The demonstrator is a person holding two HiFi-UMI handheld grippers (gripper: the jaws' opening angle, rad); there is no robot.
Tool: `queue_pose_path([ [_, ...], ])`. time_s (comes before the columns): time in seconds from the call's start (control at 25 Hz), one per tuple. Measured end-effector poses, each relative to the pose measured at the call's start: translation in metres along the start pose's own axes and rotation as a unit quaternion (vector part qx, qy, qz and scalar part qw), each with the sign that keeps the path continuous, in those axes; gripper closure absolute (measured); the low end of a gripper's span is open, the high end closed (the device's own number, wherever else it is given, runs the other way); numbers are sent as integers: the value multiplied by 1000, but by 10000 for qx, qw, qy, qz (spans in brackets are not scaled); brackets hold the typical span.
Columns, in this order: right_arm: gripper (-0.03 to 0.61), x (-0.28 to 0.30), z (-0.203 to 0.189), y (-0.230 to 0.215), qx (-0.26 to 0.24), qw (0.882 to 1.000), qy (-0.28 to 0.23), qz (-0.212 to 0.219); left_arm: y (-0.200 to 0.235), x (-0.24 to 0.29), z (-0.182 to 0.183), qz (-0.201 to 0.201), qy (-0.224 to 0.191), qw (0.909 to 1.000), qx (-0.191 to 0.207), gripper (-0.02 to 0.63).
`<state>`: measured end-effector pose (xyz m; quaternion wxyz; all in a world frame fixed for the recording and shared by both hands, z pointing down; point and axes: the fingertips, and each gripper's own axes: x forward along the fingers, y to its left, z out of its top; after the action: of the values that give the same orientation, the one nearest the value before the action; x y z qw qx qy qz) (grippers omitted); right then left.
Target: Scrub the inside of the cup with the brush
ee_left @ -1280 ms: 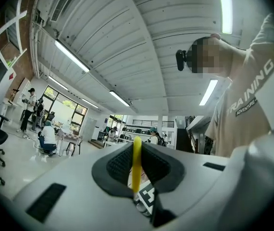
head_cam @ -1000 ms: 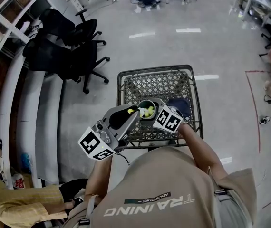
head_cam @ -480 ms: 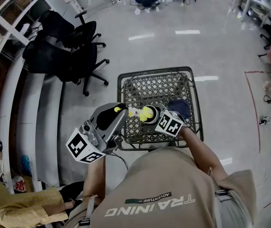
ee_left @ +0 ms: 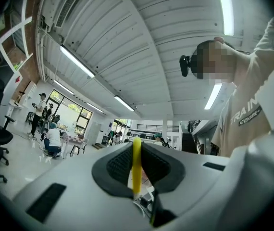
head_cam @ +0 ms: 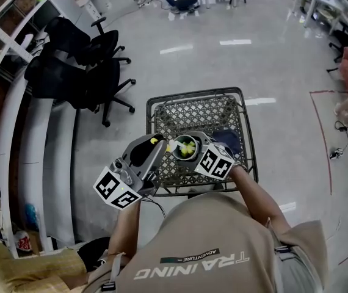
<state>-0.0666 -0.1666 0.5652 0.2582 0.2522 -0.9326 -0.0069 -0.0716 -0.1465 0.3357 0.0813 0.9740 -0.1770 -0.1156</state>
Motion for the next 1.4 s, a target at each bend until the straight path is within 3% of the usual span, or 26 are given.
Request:
queue_pose_path([
  [0.28,190,-2,-2,0,159,9996,-226,-78,11,-19,-2,420,-38,9991,-73,563],
  [0.48,190,6,-8,7,177,9998,-116,47,14,-32,-4,600,20,9982,-15,562],
  [0.76,190,11,-23,6,261,9996,62,33,14,-43,6,679,-61,9977,47,563],
  [0.96,190,12,-31,8,335,9994,96,-26,8,-53,35,601,-284,9975,247,563],
  [1.2,190,17,-29,8,595,9972,-444,63,2,-58,58,442,-457,9968,484,563],
  [1.4,190,27,-63,18,700,9972,-109,234,2,-66,54,511,-420,9965,505,563],
])
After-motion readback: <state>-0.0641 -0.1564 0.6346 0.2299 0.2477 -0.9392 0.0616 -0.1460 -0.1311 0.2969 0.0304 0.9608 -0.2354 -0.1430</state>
